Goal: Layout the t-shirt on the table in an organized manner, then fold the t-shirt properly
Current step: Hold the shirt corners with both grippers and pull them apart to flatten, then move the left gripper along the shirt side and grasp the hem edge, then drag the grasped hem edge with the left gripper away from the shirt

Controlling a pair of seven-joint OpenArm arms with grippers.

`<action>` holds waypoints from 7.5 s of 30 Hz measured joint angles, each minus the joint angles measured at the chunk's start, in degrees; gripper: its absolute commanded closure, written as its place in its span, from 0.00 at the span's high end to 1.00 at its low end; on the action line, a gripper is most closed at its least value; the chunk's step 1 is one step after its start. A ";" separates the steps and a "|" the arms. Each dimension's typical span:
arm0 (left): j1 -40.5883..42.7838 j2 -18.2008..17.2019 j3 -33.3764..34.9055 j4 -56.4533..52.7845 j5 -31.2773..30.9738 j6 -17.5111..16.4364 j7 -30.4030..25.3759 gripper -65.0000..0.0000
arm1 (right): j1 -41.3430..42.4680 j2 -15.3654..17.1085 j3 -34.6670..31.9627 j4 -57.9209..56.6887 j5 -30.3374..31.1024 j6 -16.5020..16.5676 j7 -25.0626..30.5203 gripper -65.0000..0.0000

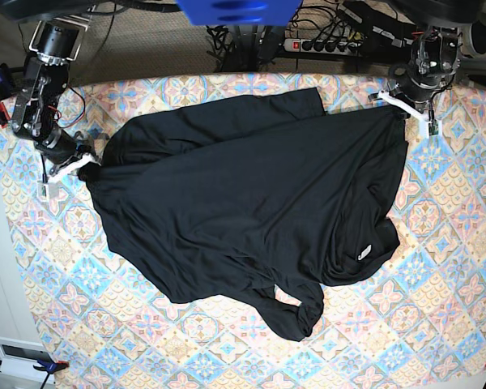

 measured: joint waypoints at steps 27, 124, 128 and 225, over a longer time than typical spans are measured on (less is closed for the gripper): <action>-2.38 0.63 -10.71 -0.11 -16.17 0.20 2.34 0.32 | -0.04 -0.44 2.73 0.02 -9.73 0.24 0.28 0.04; -56.06 12.15 8.46 -41.48 -4.28 0.57 2.99 0.00 | -0.55 -3.21 2.56 6.01 -10.23 0.42 0.07 0.30; -54.49 10.93 3.96 -38.25 -4.26 0.59 3.13 0.00 | -0.48 -3.28 2.56 6.03 -10.21 0.42 0.09 0.30; -67.43 9.25 3.63 -54.60 22.93 0.37 -8.55 0.15 | 1.07 -2.80 -5.33 13.55 -10.19 0.42 0.04 0.30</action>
